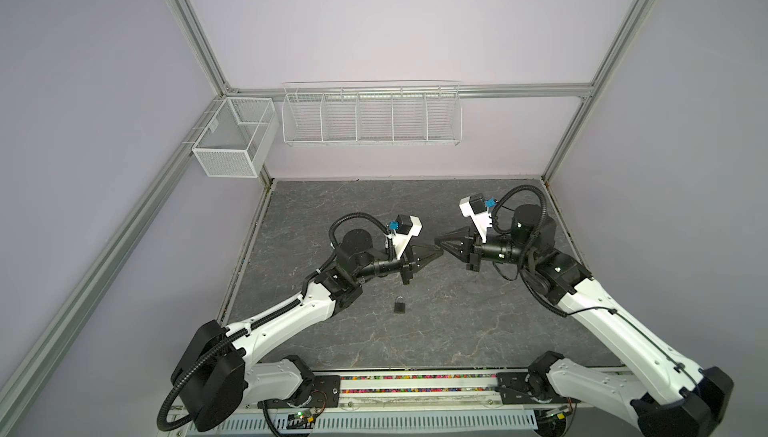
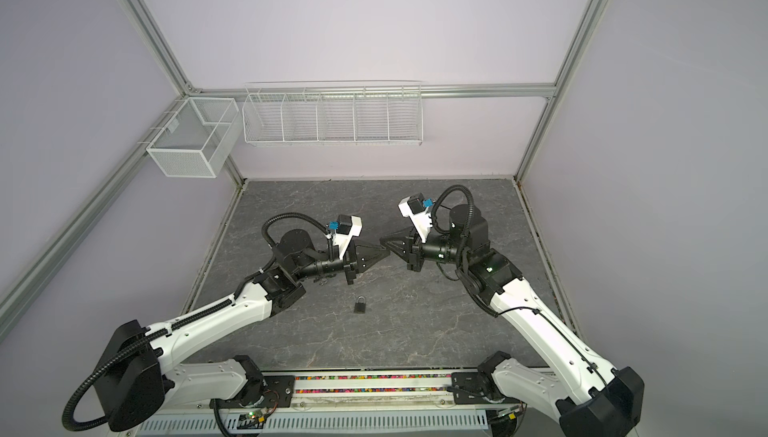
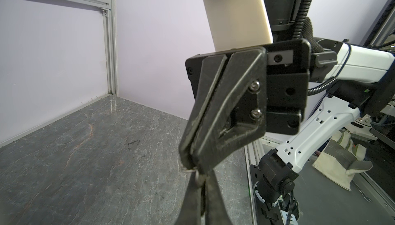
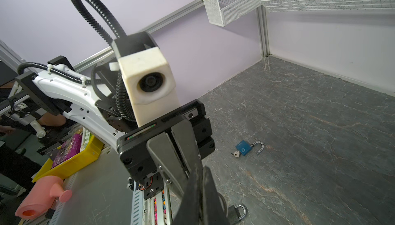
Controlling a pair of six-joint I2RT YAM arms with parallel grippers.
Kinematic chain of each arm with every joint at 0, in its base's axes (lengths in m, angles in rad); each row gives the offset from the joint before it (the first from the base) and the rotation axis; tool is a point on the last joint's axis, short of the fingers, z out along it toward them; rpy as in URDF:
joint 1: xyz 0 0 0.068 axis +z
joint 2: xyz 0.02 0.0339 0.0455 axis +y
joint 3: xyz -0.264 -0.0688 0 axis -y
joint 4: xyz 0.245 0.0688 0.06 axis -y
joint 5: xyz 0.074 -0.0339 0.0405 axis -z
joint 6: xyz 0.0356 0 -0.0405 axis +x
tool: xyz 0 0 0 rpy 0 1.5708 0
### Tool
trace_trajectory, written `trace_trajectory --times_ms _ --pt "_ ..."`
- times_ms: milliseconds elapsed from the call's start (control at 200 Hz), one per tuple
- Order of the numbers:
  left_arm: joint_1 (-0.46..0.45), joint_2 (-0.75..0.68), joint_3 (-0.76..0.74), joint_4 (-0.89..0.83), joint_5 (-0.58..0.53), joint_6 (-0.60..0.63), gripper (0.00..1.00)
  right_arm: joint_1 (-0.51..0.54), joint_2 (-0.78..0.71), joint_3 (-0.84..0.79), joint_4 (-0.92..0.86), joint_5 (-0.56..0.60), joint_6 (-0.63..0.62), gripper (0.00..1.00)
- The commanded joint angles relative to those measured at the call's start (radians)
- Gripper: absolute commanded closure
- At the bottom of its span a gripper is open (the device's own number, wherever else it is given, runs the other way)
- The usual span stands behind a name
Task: Unlock with the key
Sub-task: 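Close the left gripper on the key ring held by the right gripper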
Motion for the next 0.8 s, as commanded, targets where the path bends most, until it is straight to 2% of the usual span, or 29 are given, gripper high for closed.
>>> trace_trajectory --times_ms 0,100,200,320,405,465,710,795 --pt "0.014 0.006 0.05 0.067 -0.009 0.002 1.0 -0.009 -0.013 -0.025 0.009 0.031 0.029 0.93" --pt "0.014 0.012 0.053 0.064 -0.011 -0.004 1.0 -0.011 -0.018 -0.03 0.025 0.053 0.042 0.93" --pt "0.015 0.015 0.044 0.08 -0.015 -0.01 0.89 -0.014 -0.018 -0.032 0.041 0.057 0.056 0.93" --pt "0.02 0.019 0.039 0.086 -0.019 -0.016 0.87 -0.015 -0.014 -0.033 0.051 0.076 0.068 0.93" --pt "0.02 0.017 0.036 0.096 -0.018 -0.022 0.87 -0.017 -0.01 -0.033 0.058 0.087 0.078 0.93" --pt "0.02 0.022 0.036 0.094 -0.014 -0.023 0.94 -0.017 -0.007 -0.035 0.071 0.088 0.088 0.94" --pt "0.022 0.037 0.038 0.104 -0.018 -0.029 0.92 -0.017 -0.006 -0.043 0.118 0.081 0.118 0.93" --pt "0.023 0.048 0.046 0.104 -0.005 -0.031 0.95 -0.018 -0.004 -0.042 0.12 0.075 0.116 0.93"
